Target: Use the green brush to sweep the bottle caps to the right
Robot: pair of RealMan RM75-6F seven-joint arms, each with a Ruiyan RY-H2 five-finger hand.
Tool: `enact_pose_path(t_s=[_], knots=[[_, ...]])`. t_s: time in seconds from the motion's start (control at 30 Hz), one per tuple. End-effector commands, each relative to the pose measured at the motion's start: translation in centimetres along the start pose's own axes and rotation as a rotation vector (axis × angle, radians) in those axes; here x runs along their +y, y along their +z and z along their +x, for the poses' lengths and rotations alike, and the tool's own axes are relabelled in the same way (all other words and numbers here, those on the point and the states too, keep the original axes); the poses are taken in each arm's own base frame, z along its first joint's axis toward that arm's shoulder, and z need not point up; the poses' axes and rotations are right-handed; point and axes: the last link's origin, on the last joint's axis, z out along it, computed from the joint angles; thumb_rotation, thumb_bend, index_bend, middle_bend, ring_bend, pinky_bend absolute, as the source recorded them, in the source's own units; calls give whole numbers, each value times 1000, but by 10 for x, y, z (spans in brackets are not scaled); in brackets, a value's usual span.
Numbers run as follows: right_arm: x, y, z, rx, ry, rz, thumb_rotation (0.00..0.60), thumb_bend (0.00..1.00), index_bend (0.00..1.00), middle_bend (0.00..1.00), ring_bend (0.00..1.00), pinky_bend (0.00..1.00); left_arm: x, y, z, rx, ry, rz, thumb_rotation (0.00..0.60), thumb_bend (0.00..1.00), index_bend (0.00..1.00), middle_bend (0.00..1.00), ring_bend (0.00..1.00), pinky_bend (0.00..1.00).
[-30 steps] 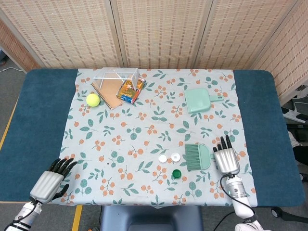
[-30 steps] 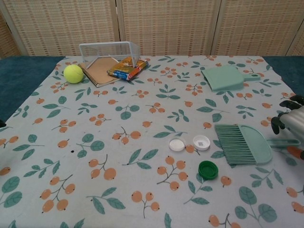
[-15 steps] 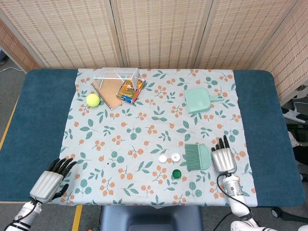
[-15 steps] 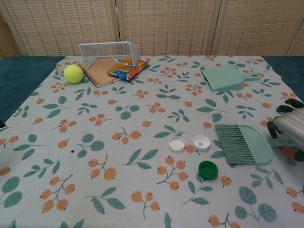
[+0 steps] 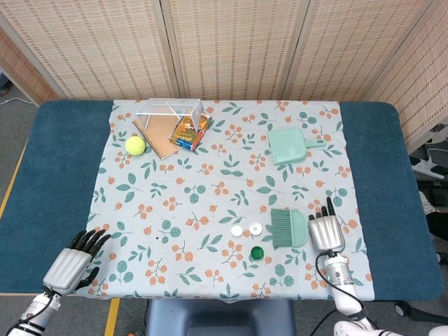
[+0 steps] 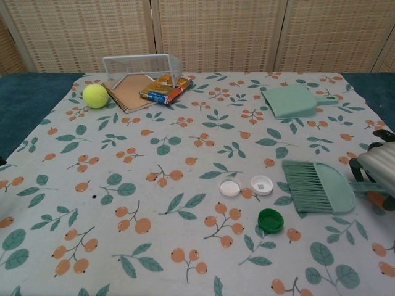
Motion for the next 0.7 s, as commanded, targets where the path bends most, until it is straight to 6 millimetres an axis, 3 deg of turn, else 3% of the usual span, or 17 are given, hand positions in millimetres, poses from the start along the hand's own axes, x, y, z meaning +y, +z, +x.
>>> enact_pose_path(t_s=[0.03, 0.2, 0.33, 0.6, 0.7], knots=[[1, 1, -3, -12, 15, -2, 600, 372, 691, 589, 287, 0, 0, 0, 0, 0, 1, 0, 600, 448, 0, 0, 0, 75], [5, 0, -3, 4, 44, 8, 600, 452, 773, 628, 329, 0, 1, -1, 1, 2, 2, -2, 600, 449, 0, 0, 0, 75], [13, -6, 9, 72, 70, 26, 600, 483, 849, 694, 390, 0, 1, -2, 1, 3, 0, 0, 600, 448, 0, 0, 0, 76], [42, -29, 66, 267, -83, 68, 600, 507, 923, 773, 468, 0, 3, -2, 1, 2, 1, -3, 600, 449, 0, 0, 0, 75], [43, -41, 93, 317, -157, 92, 600, 507, 927, 778, 478, 0, 4, -2, 2, 6, -4, -5, 600, 451, 0, 0, 0, 75]])
